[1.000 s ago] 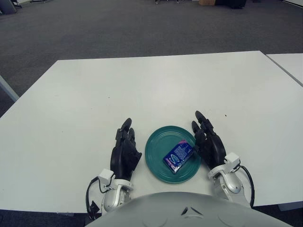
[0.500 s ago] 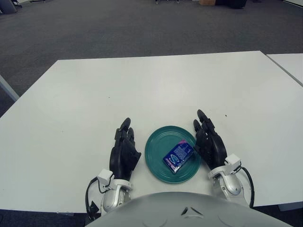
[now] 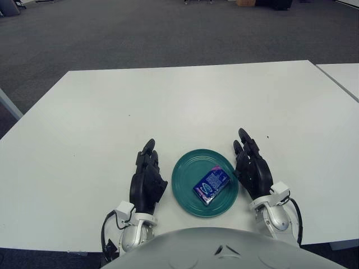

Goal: Put the gum into the plate.

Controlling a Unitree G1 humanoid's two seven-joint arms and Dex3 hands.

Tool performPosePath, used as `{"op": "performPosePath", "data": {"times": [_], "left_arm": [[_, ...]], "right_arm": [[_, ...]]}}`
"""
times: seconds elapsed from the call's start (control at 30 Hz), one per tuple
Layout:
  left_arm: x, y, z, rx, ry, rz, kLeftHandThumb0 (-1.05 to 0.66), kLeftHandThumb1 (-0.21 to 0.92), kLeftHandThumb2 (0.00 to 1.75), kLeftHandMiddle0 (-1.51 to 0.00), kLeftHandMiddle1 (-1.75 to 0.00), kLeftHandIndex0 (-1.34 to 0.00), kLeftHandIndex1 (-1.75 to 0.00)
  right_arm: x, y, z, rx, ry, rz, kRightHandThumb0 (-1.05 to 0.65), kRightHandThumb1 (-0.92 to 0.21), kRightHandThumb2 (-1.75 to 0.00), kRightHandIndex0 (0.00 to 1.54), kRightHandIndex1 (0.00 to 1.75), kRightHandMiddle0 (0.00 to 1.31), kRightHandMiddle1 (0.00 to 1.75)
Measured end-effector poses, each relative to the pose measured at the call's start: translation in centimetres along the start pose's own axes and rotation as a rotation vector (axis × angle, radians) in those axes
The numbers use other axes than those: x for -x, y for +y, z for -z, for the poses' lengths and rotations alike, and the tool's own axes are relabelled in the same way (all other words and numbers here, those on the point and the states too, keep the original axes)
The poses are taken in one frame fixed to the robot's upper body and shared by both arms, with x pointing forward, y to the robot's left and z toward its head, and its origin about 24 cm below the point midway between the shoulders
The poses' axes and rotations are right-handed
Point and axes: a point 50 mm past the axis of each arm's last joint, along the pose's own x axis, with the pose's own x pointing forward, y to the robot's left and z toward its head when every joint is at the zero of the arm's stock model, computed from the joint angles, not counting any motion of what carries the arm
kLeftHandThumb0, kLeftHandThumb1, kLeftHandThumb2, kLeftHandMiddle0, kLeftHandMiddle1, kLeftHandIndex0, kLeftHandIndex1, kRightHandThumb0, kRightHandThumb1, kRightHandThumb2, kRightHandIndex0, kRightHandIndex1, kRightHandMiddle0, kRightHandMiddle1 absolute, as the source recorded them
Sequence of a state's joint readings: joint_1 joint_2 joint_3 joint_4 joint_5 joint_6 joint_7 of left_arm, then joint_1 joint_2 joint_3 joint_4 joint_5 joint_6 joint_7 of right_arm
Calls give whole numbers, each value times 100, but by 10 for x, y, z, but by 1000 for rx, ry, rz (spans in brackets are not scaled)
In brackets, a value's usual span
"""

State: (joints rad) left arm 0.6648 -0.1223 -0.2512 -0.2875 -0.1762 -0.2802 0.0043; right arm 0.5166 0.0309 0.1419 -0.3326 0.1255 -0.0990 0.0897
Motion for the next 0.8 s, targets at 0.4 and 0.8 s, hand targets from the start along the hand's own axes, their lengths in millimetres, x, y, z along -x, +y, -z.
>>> {"op": "performPosePath", "data": {"times": [0.4,0.8], "left_arm": [[-1,-3,-2,21,-10,16,-105,92,93,-12,-1,-10,-107],[-2,-1,-3,19,-11,25,-105,92,93,-13,-2,-10,-111]], "right_arm": [[0,-1,-3,2,12,19,-94,-92,-95,6,1,0,12],[-1,-3,-5,-15,19,30,-94,-92,-94,11,2,0,16]]}}
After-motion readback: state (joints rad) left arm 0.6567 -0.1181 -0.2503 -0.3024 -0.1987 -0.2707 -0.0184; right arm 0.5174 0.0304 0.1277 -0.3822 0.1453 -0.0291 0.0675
